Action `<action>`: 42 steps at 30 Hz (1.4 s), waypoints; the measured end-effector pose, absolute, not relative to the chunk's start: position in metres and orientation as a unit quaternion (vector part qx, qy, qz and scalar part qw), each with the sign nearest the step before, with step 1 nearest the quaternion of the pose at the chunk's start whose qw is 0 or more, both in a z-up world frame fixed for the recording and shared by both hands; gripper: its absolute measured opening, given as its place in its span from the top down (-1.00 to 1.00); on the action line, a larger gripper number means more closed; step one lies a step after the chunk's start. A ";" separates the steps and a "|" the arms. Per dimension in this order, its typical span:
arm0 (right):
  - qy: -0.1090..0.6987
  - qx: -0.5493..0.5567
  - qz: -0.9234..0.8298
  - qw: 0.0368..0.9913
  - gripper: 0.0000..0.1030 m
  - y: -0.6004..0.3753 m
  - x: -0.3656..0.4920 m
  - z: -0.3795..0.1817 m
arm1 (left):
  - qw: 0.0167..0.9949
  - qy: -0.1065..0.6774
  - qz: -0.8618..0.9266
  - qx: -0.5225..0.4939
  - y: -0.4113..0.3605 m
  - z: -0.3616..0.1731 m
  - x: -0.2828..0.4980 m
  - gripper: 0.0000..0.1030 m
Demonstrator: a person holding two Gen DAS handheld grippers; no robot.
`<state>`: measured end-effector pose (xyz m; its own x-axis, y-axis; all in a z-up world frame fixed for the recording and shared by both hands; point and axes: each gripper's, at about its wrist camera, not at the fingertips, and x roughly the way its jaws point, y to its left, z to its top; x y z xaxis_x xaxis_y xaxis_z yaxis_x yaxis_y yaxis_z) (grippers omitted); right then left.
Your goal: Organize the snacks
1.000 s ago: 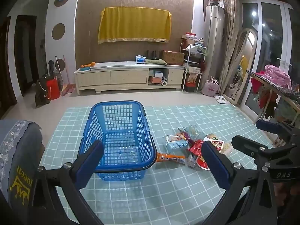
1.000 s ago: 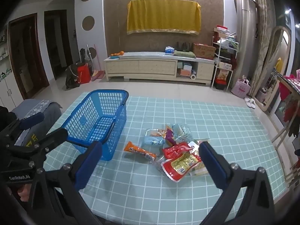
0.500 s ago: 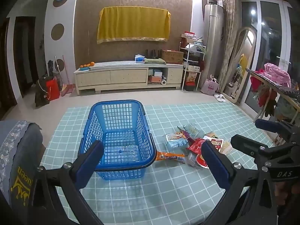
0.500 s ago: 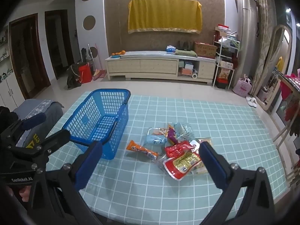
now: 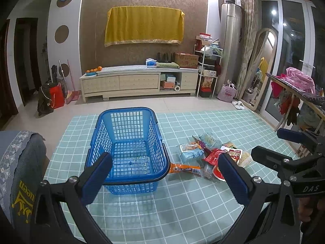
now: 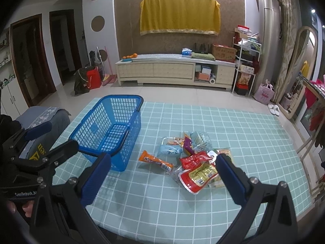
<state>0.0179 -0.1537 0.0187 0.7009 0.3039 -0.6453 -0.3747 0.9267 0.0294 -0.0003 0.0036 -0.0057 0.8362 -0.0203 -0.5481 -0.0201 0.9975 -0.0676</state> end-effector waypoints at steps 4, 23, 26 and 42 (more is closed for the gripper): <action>0.341 -0.053 0.185 0.920 -1.00 -0.153 0.018 0.019 | 0.958 0.286 0.000 -0.035 0.004 -0.006 -0.001 -0.99; 0.343 -0.055 0.189 0.918 -1.00 -0.153 0.016 0.016 | 0.957 0.287 0.000 -0.035 0.003 -0.005 -0.002 -1.00; 0.345 -0.057 0.189 0.918 -1.00 -0.153 0.017 0.016 | 0.957 0.289 0.001 -0.036 0.002 -0.006 -0.002 -1.00; 0.348 -0.059 0.193 0.915 -1.00 -0.151 0.019 0.016 | 0.956 0.290 0.001 -0.036 0.002 -0.005 -0.003 -1.00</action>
<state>0.0189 -0.1512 0.0162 0.6825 0.3130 -0.6605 -0.3946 0.9185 0.0275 -0.0026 0.0021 -0.0049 0.8318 -0.0179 -0.5548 -0.0234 0.9975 -0.0673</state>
